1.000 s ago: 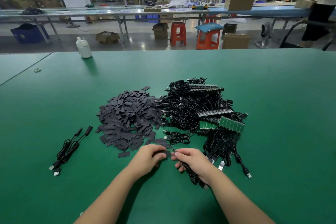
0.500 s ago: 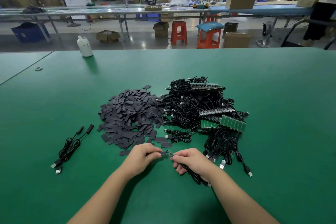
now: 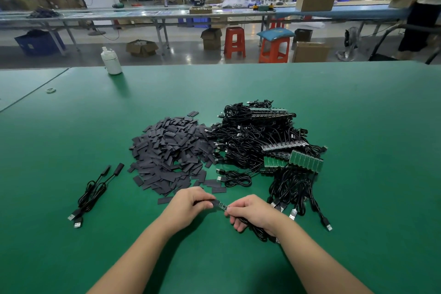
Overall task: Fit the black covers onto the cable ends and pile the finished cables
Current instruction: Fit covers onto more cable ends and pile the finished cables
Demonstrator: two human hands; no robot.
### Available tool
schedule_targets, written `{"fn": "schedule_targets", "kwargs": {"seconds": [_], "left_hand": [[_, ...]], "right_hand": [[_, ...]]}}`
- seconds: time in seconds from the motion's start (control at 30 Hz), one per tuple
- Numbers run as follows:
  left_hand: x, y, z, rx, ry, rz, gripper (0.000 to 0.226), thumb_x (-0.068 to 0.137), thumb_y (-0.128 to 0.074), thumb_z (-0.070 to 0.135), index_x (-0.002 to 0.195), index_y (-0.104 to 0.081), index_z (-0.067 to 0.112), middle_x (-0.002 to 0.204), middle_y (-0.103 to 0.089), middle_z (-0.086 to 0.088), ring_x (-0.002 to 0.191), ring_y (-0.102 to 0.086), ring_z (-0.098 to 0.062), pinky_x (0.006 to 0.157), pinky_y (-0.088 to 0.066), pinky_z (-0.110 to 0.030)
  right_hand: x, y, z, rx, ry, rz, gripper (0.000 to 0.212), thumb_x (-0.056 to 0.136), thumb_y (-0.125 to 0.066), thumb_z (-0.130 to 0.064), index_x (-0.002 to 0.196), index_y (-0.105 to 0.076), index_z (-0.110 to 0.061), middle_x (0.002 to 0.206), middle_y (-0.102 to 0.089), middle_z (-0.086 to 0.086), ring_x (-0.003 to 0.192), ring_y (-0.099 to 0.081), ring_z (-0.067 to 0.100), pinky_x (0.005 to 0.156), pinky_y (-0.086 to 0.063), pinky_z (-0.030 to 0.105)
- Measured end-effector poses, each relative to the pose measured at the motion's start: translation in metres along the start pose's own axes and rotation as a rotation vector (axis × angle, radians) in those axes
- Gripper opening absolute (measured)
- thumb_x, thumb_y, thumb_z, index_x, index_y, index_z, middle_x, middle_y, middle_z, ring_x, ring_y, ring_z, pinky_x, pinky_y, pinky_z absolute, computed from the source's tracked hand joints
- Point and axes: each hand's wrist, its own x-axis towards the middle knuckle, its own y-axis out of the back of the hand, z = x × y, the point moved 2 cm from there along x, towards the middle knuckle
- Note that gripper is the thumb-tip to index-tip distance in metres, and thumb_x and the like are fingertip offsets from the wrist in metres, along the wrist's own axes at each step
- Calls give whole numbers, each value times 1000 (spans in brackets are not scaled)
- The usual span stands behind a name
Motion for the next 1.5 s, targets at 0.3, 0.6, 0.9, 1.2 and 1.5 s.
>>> {"fn": "schedule_targets", "kwargs": {"seconds": [0.3,0.6,0.9,1.2,1.5], "left_hand": [[3,7,6,156,-105,-98,25,93,-66,31,116,-73,23,97,-64,15,86,-55,4,80,-33,0],[1,8,2,24,-2,-160,26,90,-70,33,116,-72,31,97,-67,19,90,-60,5,85,-44,-12],[4,6,11,161,-102,-130,29,90,-68,42,115,-72,28,94,-61,17,84,-52,7,79,-36,-3],[4,7,16,153,-105,-130,22,90,-69,37,108,-75,26,93,-63,14,85,-56,1,79,-42,-11],[6,6,13,207,-107,-152,30,90,-67,40,118,-71,28,102,-64,13,92,-57,-2,84,-39,-9]], "right_hand": [[-2,-1,-5,-89,0,-29,14,96,-65,-16,92,-74,-6,70,-67,2,63,-64,14,61,-55,24],[-2,0,-5,-76,-15,-35,15,97,-64,-16,92,-74,-6,70,-66,1,63,-63,14,61,-55,25],[-4,-2,-7,-102,-8,-29,15,98,-62,-16,92,-73,-6,69,-65,0,61,-63,13,59,-55,25],[-5,-3,-8,-122,-5,-29,15,98,-62,-15,92,-73,-7,69,-64,1,60,-62,13,59,-54,24],[-5,-2,-8,-106,-11,-27,15,98,-62,-16,93,-74,-7,70,-64,1,61,-62,13,59,-54,25]]}}
